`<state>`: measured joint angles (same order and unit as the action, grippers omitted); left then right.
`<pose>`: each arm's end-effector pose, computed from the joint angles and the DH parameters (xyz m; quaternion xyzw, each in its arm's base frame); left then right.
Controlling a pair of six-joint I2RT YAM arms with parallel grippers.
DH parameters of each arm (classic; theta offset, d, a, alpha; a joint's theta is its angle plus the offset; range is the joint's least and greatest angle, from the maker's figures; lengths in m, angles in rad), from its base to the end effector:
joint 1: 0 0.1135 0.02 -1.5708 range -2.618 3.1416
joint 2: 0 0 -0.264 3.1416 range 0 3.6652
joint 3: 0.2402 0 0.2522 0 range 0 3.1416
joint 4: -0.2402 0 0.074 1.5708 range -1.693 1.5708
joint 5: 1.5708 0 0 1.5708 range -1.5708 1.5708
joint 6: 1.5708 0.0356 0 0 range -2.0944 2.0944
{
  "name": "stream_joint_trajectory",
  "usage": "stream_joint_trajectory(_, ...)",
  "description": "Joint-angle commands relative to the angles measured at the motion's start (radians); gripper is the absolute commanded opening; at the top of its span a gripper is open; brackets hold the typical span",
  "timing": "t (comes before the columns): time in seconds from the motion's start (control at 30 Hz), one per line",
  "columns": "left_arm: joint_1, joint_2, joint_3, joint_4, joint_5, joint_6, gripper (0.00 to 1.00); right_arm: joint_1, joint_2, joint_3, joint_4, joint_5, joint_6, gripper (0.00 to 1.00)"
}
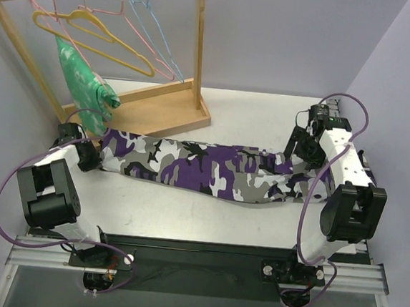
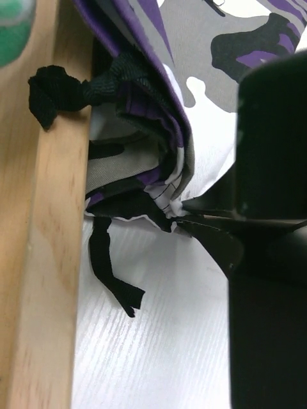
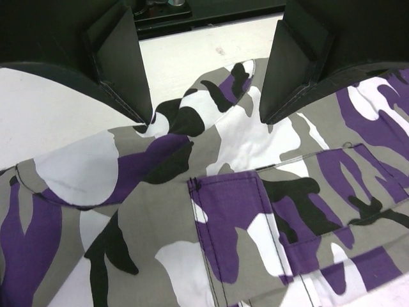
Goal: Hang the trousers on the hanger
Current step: Fold the trousers at the center of the board.
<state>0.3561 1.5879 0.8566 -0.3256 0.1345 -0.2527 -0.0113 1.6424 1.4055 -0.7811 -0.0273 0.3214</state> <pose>0.2834 0.1003 0.1634 -0.2729 0.9257 -0.0518 0.2566 0.3486 -0.0030 0.2844 0.1556 0.9493 0.0551 0.2676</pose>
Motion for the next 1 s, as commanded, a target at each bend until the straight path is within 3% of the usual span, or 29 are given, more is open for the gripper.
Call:
stream_joint_trajectory(0.0,0.01,-0.046,-0.042,-0.062,-0.067,-0.008,0.0,0.005,-0.056,-0.046,-0.023,0.007,0.001,0.69)
stream_joint_trajectory(0.13,0.035,-0.196,-0.115,-0.156,-0.162,-0.057,0.0,0.005,-0.043,-0.094,-0.02,0.01,-0.004,0.68)
stream_joint_trajectory(0.33,0.158,-0.428,-0.12,-0.311,-0.239,-0.161,0.0,0.004,-0.02,-0.161,0.011,0.0,-0.01,0.69)
stream_joint_trajectory(0.47,0.17,-0.41,-0.111,-0.331,-0.259,-0.178,0.0,-0.003,0.026,-0.181,0.039,-0.008,-0.008,0.68)
stream_joint_trajectory(0.63,0.285,-0.41,-0.116,-0.291,-0.227,-0.163,0.0,-0.012,0.109,-0.169,0.071,-0.023,-0.004,0.69)
stream_joint_trajectory(0.97,0.31,-0.302,-0.09,-0.17,-0.179,-0.057,0.0,-0.064,0.223,-0.145,0.083,-0.045,0.044,0.69)
